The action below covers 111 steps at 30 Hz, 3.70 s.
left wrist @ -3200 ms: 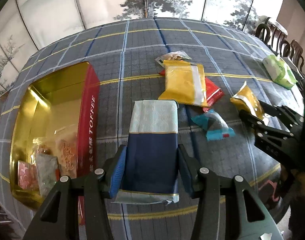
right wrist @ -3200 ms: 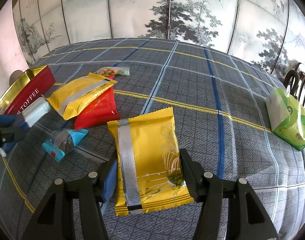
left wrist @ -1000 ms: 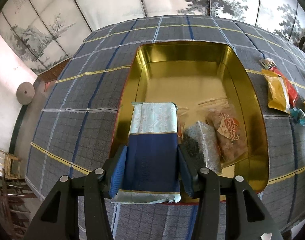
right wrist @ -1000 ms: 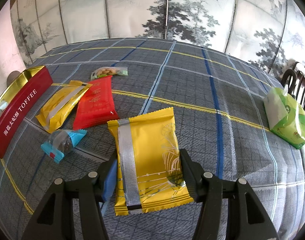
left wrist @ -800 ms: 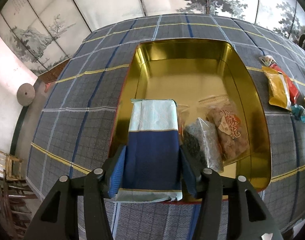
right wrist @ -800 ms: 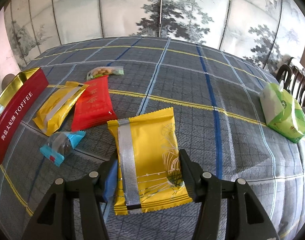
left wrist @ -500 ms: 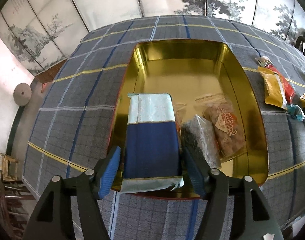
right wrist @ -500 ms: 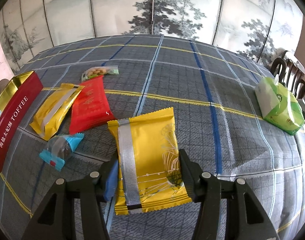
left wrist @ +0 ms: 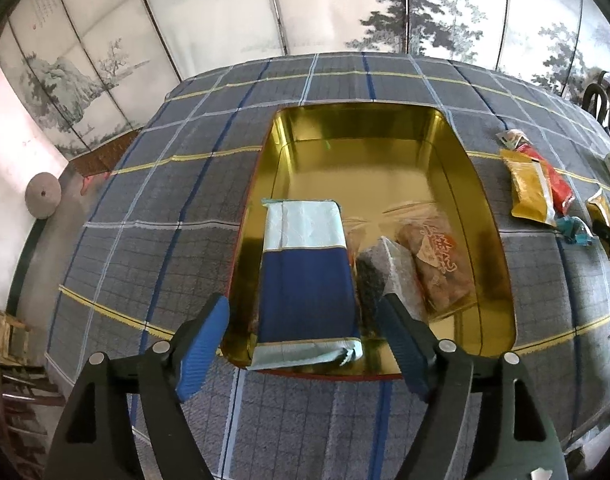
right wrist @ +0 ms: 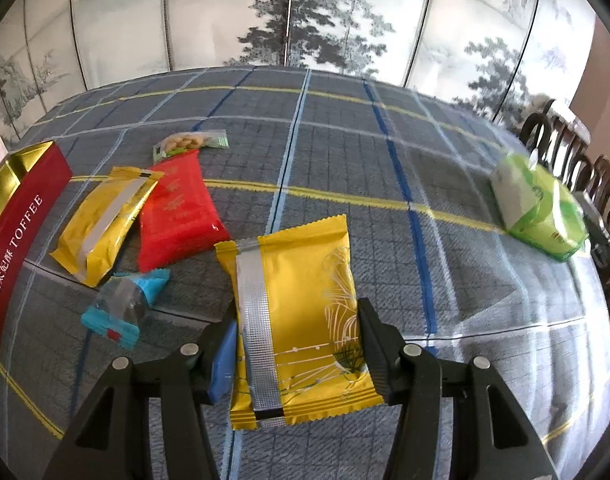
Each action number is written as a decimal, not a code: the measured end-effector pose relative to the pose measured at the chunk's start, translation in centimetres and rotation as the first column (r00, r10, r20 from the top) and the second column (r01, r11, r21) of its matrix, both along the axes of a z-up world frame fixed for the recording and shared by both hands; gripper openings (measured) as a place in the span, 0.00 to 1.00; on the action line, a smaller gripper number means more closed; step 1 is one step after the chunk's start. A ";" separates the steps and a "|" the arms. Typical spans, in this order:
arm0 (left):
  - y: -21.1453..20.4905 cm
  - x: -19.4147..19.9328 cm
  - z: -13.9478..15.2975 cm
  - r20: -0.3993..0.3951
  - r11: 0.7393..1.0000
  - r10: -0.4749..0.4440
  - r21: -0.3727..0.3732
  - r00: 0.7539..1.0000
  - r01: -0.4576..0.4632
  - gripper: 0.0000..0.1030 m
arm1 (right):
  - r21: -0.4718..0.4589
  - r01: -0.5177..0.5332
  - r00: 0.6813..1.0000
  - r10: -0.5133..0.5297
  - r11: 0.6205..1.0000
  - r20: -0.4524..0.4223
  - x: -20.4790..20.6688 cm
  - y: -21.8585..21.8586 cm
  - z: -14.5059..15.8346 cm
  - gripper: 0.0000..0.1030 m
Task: Organize snacks
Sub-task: 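Carry the yellow silver-strip bag into the gold tin and open the right tool, then grasp the red snack packet with the right tool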
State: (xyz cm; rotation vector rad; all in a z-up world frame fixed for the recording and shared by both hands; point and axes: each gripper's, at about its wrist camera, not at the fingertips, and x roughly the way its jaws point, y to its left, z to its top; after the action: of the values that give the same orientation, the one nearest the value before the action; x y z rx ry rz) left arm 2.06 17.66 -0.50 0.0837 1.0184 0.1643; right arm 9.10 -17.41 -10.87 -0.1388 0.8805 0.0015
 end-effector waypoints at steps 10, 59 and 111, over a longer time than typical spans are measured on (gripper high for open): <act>0.3 -1.2 1.8 0.057 0.999 0.005 -0.032 0.998 -0.004 0.80 | -0.006 -0.003 0.999 0.004 1.000 0.053 -1.5 2.9 3.2 0.53; 9.9 -6.3 2.4 0.044 0.954 0.292 -0.088 0.955 -0.288 0.86 | 0.128 -0.371 0.925 0.378 0.920 -0.034 -4.5 29.1 3.2 0.53; -2.5 -0.5 4.6 0.044 0.998 0.054 -0.027 0.998 -0.053 0.89 | 0.009 -0.340 0.937 0.340 0.940 -0.078 5.9 7.1 0.9 0.62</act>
State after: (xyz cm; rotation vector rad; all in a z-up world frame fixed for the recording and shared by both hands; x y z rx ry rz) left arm 1.56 15.15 4.07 0.0288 0.9779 0.2010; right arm 15.03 -10.31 -9.97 -0.2967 0.9261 0.3307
